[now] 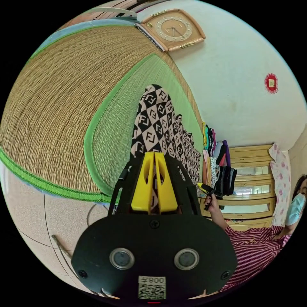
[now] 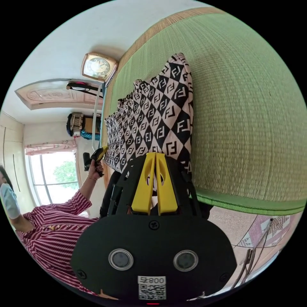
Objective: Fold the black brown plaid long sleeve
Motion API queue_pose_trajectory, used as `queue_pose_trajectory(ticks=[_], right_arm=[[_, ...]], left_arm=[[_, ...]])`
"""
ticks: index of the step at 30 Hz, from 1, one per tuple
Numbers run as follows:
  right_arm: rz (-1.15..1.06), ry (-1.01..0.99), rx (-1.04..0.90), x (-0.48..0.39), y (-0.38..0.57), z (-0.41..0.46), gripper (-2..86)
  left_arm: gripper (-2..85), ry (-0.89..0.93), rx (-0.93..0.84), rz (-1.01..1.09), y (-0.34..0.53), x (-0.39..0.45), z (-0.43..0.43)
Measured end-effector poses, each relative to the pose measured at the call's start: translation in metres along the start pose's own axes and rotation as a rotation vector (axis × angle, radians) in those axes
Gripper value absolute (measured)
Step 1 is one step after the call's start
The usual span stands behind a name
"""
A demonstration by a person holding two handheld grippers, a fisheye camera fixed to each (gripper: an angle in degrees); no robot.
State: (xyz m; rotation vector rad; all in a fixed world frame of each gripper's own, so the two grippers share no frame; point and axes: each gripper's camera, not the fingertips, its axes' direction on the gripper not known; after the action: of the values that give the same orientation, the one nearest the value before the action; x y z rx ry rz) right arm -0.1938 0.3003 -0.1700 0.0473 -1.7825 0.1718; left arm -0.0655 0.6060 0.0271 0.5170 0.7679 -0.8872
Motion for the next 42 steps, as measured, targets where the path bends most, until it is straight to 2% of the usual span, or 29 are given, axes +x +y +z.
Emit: queue_pose_trajectory(ticks=[6, 12, 14, 20, 23, 30, 32, 38, 42], right_arm=[[-0.079, -0.03, 0.066, -0.033, 0.036, -0.029, 0.0], [0.004, 0.024, 0.021, -0.009, 0.065, -0.012, 0.0], [0.031, -0.014, 0.02, -0.001, 0.073, -0.01, 0.0], [0.045, -0.008, 0.121, 0.001, 0.105, -0.044, 0.0], [0.059, -0.063, 0.178, 0.008, 0.12, -0.058, 0.0], [0.08, -0.057, 0.151, 0.011, 0.109, -0.044, 0.1], [0.099, -0.063, 0.137, 0.016, 0.108, -0.039, 0.3], [0.092, 0.061, 0.219, 0.015, 0.134, -0.071, 2.9], [0.057, 0.061, 0.237, 0.015, 0.134, -0.077, 6.4]], left_arm=[[1.5, 0.01, 0.051, 0.053, 0.031, -0.017, -0.006], [0.7, -0.056, -0.027, -0.037, 0.049, -0.065, 0.041], [0.6, -0.025, -0.001, -0.053, 0.05, -0.075, 0.049], [1.2, -0.016, 0.044, -0.038, 0.056, -0.093, 0.062], [1.4, 0.048, 0.065, -0.036, 0.061, -0.104, 0.076], [1.5, 0.01, -0.085, -0.019, 0.053, -0.119, 0.149], [1.5, -0.003, -0.08, -0.025, 0.055, -0.125, 0.159], [3.1, 0.004, -0.093, 0.068, 0.067, -0.122, 0.185], [4.4, 0.033, -0.117, 0.169, 0.07, -0.104, 0.22]])
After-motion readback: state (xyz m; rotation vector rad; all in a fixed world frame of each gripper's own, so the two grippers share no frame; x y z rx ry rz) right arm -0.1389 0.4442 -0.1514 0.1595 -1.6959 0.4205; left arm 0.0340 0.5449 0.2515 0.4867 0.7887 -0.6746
